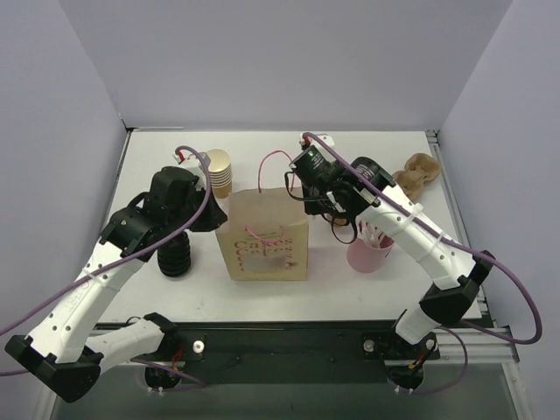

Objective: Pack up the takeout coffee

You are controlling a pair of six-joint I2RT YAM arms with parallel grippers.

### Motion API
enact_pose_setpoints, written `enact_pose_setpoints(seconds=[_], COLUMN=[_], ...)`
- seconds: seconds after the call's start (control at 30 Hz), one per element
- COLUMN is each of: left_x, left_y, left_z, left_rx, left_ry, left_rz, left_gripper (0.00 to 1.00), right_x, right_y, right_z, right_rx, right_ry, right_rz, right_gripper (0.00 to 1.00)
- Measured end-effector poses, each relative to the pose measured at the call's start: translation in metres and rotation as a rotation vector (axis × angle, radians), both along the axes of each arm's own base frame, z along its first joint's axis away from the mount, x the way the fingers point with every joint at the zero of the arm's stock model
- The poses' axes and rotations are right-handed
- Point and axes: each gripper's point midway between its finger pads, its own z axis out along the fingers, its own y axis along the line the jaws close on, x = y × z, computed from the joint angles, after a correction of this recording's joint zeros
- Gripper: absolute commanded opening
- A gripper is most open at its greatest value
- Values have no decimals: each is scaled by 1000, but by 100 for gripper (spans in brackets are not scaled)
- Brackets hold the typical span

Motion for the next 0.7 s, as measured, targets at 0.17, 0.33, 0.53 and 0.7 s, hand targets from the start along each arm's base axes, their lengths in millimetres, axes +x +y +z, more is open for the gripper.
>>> enact_pose_setpoints(seconds=[0.17, 0.33, 0.53, 0.7], left_x=[-9, -11, -7, -3], left_y=[6, 12, 13, 13], left_z=[-16, -16, -15, -8], left_rx=[24, 55, 84, 97], left_ry=[35, 47, 62, 46], left_rz=[5, 20, 21, 20], left_gripper=[52, 54, 53, 46], right_x=[-8, -11, -14, -13], right_y=[-4, -1, 0, 1], right_z=[-24, -22, -15, -14], right_rx=[-23, 24, 62, 68], right_ry=[39, 17, -1, -5], right_rz=[26, 51, 60, 60], right_gripper=[0, 0, 0, 0])
